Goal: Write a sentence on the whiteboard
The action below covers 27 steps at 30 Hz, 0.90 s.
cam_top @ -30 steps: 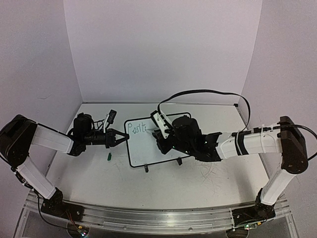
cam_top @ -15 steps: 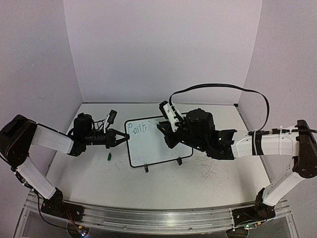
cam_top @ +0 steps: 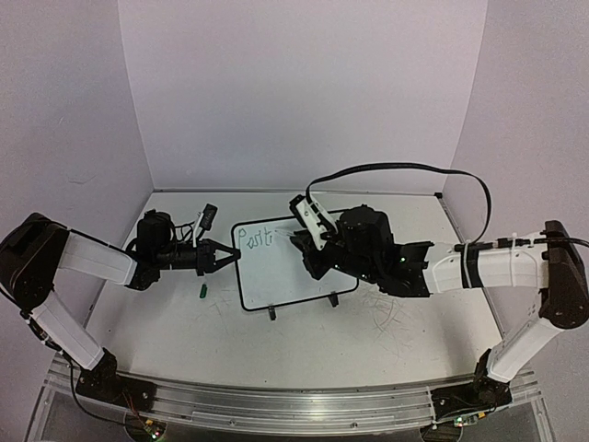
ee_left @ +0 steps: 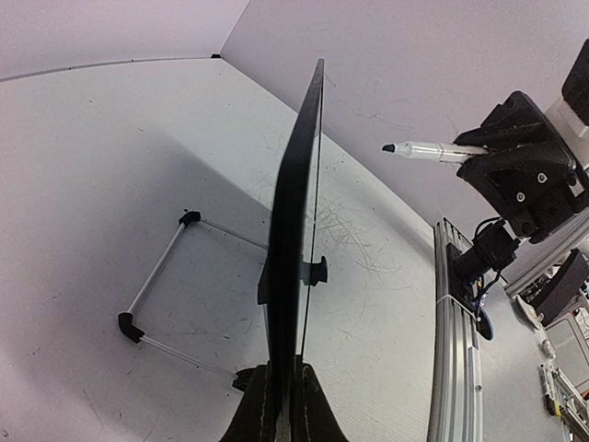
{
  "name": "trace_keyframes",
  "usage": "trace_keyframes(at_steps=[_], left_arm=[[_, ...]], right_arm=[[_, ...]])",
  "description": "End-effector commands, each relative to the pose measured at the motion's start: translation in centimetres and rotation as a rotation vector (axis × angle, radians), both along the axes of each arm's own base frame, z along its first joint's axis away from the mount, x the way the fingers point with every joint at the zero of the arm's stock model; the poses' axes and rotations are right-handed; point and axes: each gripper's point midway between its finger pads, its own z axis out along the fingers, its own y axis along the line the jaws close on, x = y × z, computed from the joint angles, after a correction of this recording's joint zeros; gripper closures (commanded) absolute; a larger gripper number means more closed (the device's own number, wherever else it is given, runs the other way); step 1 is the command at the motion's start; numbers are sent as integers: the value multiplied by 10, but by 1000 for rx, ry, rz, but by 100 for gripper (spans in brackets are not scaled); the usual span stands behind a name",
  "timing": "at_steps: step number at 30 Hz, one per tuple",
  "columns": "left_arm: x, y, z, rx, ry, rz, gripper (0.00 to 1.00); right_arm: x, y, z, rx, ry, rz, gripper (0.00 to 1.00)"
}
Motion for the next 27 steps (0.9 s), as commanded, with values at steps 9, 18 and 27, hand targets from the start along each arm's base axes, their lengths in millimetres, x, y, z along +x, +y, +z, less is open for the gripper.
trace_keyframes(at_steps=[9, 18, 27], left_arm=[[2, 2, 27, -25, -125, 18, 100], [3, 2, 26, -22, -121, 23, 100], [4, 1, 24, -20, -116, 18, 100]], right_arm=[[6, 3, 6, 4, -24, -7, 100], [9, 6, 1, -14, -25, -11, 100], [14, 5, 3, -15, -40, -34, 100]])
